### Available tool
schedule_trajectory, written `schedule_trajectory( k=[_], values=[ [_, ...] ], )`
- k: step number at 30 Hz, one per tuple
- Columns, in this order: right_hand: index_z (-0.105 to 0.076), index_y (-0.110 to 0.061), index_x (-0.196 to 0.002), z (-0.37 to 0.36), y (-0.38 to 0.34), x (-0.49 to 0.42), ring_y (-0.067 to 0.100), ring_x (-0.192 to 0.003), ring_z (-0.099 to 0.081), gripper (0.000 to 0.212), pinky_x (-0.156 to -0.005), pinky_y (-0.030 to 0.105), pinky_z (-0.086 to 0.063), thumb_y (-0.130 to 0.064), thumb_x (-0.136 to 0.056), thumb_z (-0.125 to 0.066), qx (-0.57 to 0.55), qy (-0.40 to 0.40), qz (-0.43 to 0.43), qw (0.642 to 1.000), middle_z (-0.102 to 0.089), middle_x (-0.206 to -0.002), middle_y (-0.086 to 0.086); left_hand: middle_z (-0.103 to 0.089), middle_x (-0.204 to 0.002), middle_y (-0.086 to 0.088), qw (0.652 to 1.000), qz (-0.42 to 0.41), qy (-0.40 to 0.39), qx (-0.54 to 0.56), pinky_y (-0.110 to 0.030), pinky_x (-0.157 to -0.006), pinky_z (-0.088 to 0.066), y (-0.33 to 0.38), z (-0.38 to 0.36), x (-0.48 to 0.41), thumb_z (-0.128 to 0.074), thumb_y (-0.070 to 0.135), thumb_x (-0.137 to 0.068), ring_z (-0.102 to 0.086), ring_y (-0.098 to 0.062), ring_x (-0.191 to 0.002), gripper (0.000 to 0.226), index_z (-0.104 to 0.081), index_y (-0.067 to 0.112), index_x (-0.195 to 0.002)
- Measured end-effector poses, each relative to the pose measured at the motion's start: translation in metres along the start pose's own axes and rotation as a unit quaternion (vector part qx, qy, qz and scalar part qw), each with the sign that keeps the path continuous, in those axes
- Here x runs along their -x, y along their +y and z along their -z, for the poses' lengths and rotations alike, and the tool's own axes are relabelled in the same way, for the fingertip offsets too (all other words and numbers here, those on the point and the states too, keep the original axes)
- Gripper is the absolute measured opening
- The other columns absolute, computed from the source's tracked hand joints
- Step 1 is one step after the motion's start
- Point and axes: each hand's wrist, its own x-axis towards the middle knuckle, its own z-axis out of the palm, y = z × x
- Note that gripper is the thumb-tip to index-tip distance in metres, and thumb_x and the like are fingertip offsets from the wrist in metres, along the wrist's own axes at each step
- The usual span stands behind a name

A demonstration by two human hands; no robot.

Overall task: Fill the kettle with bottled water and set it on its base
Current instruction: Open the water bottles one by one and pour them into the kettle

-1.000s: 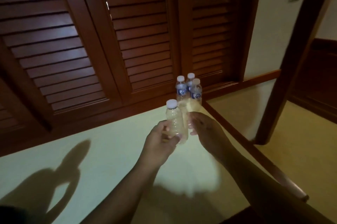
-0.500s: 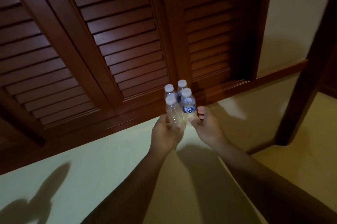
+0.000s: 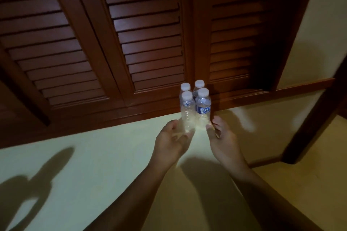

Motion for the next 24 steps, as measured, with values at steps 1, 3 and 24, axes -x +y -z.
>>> schedule_trajectory(
  k=[1,3,24],
  values=[
    [-0.054,-0.023,-0.137,-0.001,-0.005,0.018,0.008,-0.115,-0.059,0.038,-0.096,0.025,-0.044,-0.029,-0.100,-0.058,0.013,0.001,0.018,1.000,-0.062,-0.123,-0.011,-0.063,-0.110,0.029,1.000,-0.013,0.006,0.002,0.001,-0.076,-0.045,-0.004,0.011,0.017,-0.070,0.027,-0.097,-0.061,0.023,-0.094,0.033,-0.053,0.045,-0.118],
    [-0.057,-0.025,-0.137,-0.011,-0.015,0.056,0.005,-0.119,-0.058,0.038,-0.101,0.027,-0.046,-0.030,-0.099,-0.058,0.025,-0.036,0.060,0.997,-0.062,-0.131,-0.012,-0.068,-0.118,0.029,0.999,-0.030,0.014,0.008,-0.004,-0.084,-0.048,-0.019,0.036,0.048,-0.067,0.022,-0.099,-0.063,0.019,-0.105,0.036,-0.059,0.052,-0.117],
    [-0.054,-0.020,-0.143,-0.255,-0.182,0.359,-0.002,-0.130,-0.051,0.041,-0.106,0.014,-0.038,-0.017,-0.102,-0.053,-0.138,-0.500,0.311,0.796,-0.059,-0.137,-0.015,-0.067,-0.135,0.018,0.918,0.080,0.365,-0.136,-0.015,-0.103,-0.048,-0.142,0.315,0.386,-0.060,0.005,-0.103,-0.061,0.005,-0.127,0.042,-0.065,0.025,-0.140]
  ],
)
